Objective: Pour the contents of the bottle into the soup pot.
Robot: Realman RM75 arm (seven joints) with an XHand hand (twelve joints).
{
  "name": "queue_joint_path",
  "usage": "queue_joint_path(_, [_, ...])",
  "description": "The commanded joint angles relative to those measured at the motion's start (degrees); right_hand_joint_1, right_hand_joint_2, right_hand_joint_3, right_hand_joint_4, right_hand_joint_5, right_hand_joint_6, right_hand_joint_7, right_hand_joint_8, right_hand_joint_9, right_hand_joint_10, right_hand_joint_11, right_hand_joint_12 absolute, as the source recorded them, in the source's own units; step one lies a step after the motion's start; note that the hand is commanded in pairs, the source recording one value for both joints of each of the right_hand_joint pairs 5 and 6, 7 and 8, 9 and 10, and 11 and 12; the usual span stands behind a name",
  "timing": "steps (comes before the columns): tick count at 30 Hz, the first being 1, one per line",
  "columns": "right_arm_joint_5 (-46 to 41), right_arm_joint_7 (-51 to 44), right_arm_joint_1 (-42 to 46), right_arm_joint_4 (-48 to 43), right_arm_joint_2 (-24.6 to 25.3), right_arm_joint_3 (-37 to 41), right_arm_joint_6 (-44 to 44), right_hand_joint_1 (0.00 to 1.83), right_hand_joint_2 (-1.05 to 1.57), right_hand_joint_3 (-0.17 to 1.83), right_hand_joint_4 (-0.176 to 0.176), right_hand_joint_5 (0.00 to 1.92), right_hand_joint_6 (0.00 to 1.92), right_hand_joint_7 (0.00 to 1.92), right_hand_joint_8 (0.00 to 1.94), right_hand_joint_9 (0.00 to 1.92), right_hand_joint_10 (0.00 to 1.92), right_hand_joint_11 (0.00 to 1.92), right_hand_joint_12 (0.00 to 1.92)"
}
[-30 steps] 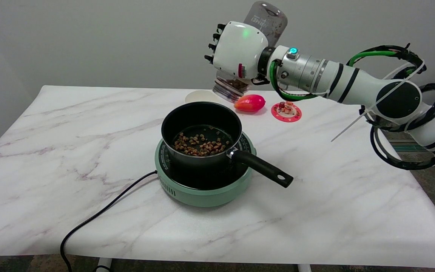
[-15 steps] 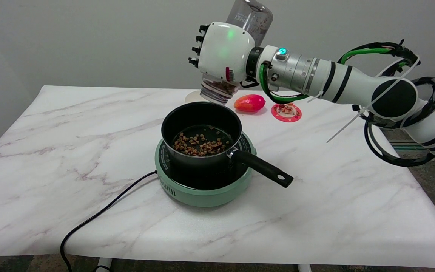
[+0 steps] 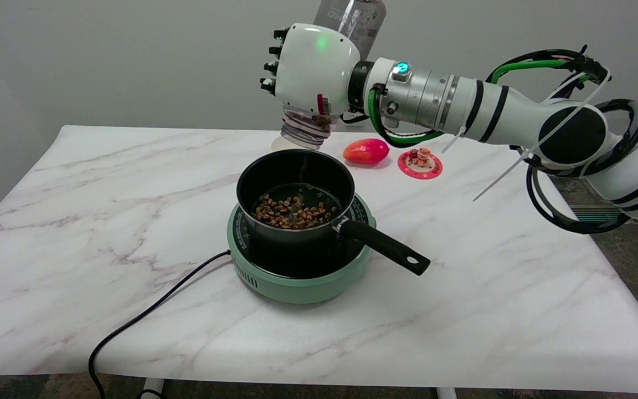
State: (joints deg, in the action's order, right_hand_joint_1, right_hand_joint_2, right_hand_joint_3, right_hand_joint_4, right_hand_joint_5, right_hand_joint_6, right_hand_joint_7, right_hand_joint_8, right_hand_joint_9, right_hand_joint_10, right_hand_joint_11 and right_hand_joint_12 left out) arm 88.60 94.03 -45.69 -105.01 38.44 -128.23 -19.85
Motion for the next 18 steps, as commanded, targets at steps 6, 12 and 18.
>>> queue_joint_path(6, [1.3, 0.4, -2.7, 0.8, 0.6, -1.9, -0.6, 1.54, 0.83, 0.71, 0.0, 1.92, 1.92, 1.92, 1.92, 1.41, 1.41, 1.2, 1.2])
queue_joint_path(12, [1.5, 0.4, -2.8, 0.9, 0.3, -2.0, -1.3, 1.53, 0.83, 0.7, 0.0, 1.92, 1.92, 1.92, 1.92, 1.4, 1.4, 1.2, 1.2])
queue_joint_path(18, [1.2, 0.4, -2.1, 1.2, 0.2, -2.2, -1.2, 1.53, 0.82, 0.7, 0.0, 1.92, 1.92, 1.92, 1.92, 1.39, 1.39, 1.2, 1.2])
